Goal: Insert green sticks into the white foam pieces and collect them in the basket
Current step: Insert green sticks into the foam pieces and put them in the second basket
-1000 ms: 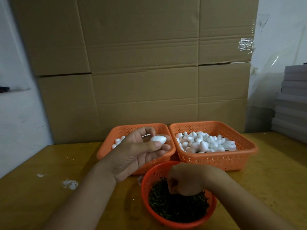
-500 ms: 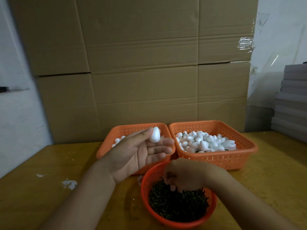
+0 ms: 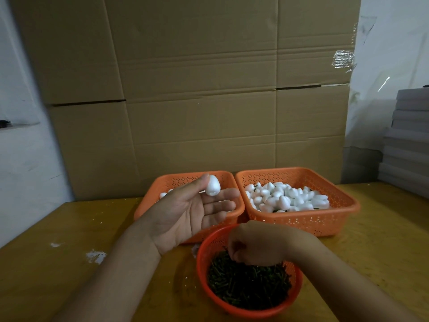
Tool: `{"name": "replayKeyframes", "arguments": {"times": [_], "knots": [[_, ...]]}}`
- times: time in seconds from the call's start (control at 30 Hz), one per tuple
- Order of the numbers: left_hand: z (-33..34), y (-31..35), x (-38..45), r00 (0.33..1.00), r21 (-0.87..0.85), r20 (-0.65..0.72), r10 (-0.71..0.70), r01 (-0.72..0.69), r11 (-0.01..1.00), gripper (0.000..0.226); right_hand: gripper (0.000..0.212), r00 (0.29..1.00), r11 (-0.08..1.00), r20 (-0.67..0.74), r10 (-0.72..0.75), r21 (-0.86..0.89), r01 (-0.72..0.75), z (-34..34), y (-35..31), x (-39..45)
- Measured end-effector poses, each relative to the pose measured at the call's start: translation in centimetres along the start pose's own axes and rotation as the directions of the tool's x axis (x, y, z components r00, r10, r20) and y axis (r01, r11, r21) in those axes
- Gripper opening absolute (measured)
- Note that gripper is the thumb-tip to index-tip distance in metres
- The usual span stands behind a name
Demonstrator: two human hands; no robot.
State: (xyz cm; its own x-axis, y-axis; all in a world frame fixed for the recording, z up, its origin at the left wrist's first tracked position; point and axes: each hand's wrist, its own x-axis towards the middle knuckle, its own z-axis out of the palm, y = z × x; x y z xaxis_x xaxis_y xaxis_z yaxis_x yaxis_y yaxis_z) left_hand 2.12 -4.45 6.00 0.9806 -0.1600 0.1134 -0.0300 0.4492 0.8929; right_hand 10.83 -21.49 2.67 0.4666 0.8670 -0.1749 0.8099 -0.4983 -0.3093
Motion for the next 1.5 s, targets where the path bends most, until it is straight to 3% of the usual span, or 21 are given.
{"name": "replayKeyframes", "arguments": {"times": [0.23,0.37,0.47,0.57,0.63,0.73,0.87,1.13,1.33,1.4,1.5], "knots": [[-0.1,-0.3,0.1,0.991,0.068,-0.116,0.068,-0.06,0.996,0.021,0.014,0.995,0.992,-0.051,-0.088,0.091,0.093,-1.3,0.3,-1.2],[-0.2,-0.4,0.2,0.988,0.081,-0.13,0.084,-0.074,0.994,0.031,0.009,0.98,0.922,-0.042,-0.196,0.334,0.198,-2.5,0.4,-2.0],[-0.3,-0.4,0.4,0.986,0.093,-0.137,0.099,-0.087,0.992,0.027,0.011,0.962,0.723,-0.139,-0.235,0.636,0.269,-3.2,0.4,-2.6],[-0.7,-0.4,0.4,0.985,0.091,-0.131,0.114,-0.103,0.99,0.017,0.006,0.942,0.356,-0.256,-0.215,0.878,0.32,-3.7,0.3,-3.0],[-0.9,-0.4,0.5,0.985,0.085,-0.128,0.116,-0.105,0.991,0.016,0.006,0.936,0.178,-0.305,-0.178,0.925,0.335,-3.9,0.1,-3.0],[-0.9,-0.5,0.5,0.981,0.099,-0.149,0.123,-0.109,0.989,0.021,0.005,0.934,0.046,-0.337,-0.116,0.938,0.344,-3.9,-0.2,-2.8],[-0.9,-0.4,0.5,0.977,0.082,-0.167,0.133,-0.121,0.989,0.024,0.014,0.936,0.033,-0.346,-0.057,0.937,0.349,-3.9,-0.4,-2.8],[-0.7,-0.3,0.5,0.977,0.079,-0.169,0.13,-0.118,0.99,0.022,0.015,0.936,0.085,-0.342,-0.088,0.933,0.349,-3.8,-0.7,-2.9],[-1.0,-0.3,0.5,0.976,0.061,-0.154,0.156,-0.148,0.987,0.017,0.004,0.933,0.369,-0.36,0.005,0.868,0.333,-4.1,-0.9,-3.2],[-1.1,-0.2,0.5,0.972,0.041,-0.161,0.171,-0.167,0.985,0.019,0.007,0.926,0.339,-0.376,0.025,0.875,0.346,-4.3,-0.9,-3.3],[-1.2,-0.2,0.5,0.968,-0.001,-0.171,0.183,-0.186,0.983,0.024,0.016,0.902,0.188,-0.42,0.099,0.898,0.397,-4.4,-1.0,-3.1]]}}
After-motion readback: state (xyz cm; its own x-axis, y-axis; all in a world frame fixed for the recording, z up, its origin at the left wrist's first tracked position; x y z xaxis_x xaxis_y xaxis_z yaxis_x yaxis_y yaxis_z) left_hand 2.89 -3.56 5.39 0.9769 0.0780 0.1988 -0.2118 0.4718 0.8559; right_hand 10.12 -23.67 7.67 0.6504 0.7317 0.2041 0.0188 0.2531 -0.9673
